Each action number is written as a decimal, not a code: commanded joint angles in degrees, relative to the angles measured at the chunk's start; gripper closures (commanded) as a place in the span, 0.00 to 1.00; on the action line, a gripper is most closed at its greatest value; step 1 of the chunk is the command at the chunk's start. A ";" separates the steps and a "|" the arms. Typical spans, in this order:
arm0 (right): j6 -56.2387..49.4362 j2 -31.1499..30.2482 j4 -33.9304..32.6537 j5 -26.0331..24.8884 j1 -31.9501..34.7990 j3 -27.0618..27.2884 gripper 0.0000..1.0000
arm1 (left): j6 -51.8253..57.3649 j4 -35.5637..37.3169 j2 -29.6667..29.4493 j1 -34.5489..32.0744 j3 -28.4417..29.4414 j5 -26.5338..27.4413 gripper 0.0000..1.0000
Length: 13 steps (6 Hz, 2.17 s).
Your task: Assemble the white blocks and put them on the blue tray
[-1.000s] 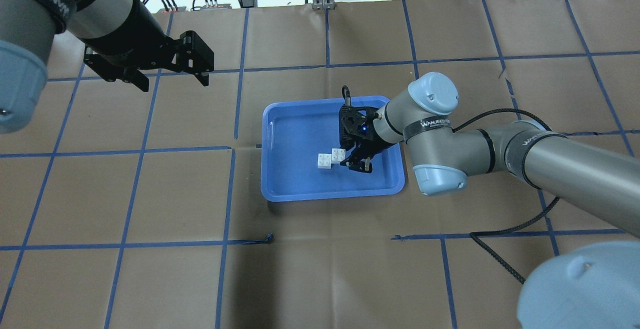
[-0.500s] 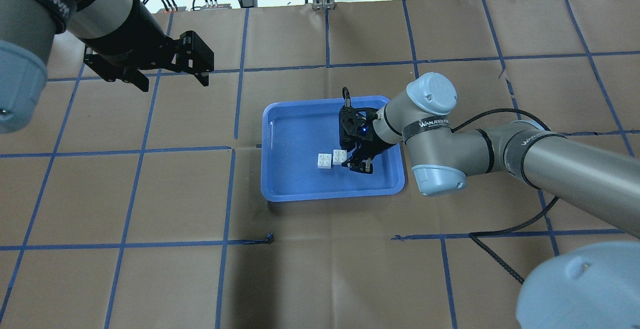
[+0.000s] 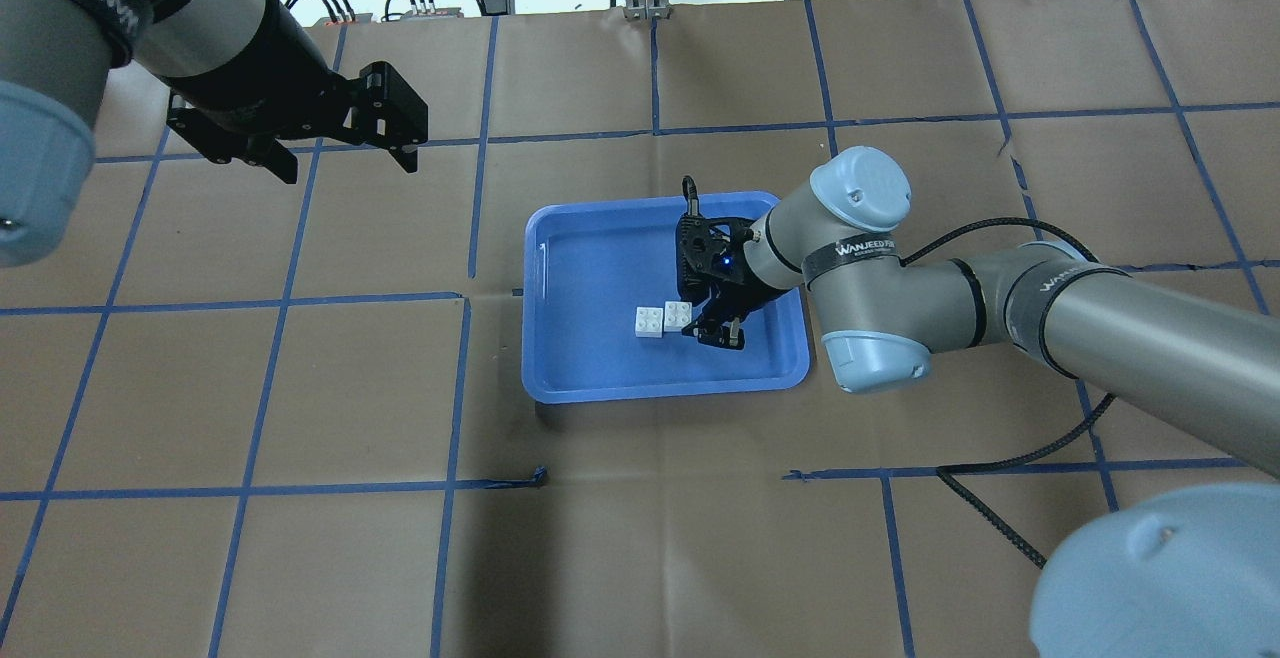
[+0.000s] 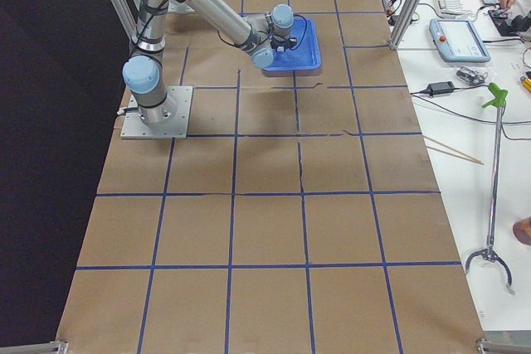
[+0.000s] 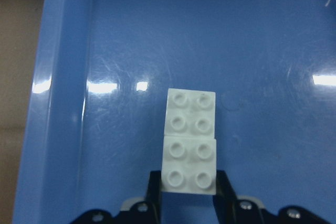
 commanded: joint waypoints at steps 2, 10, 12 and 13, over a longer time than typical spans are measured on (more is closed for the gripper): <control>0.09 0.38 -0.12 0.07 0.10 -0.02 0.67 | 0.00 0.05 0.00 0.09 0.00 0.01 0.01; 10.33 -7.31 12.61 -5.63 -0.25 -4.39 0.00 | 0.00 -0.04 0.00 0.00 0.00 0.10 0.01; 19.43 -11.99 26.54 -11.84 -1.47 -10.71 0.00 | 0.00 0.05 0.00 0.00 0.00 0.10 0.01; 24.99 -12.88 29.38 -14.41 -2.00 -12.66 0.00 | 0.00 0.05 0.00 0.00 0.00 0.10 0.01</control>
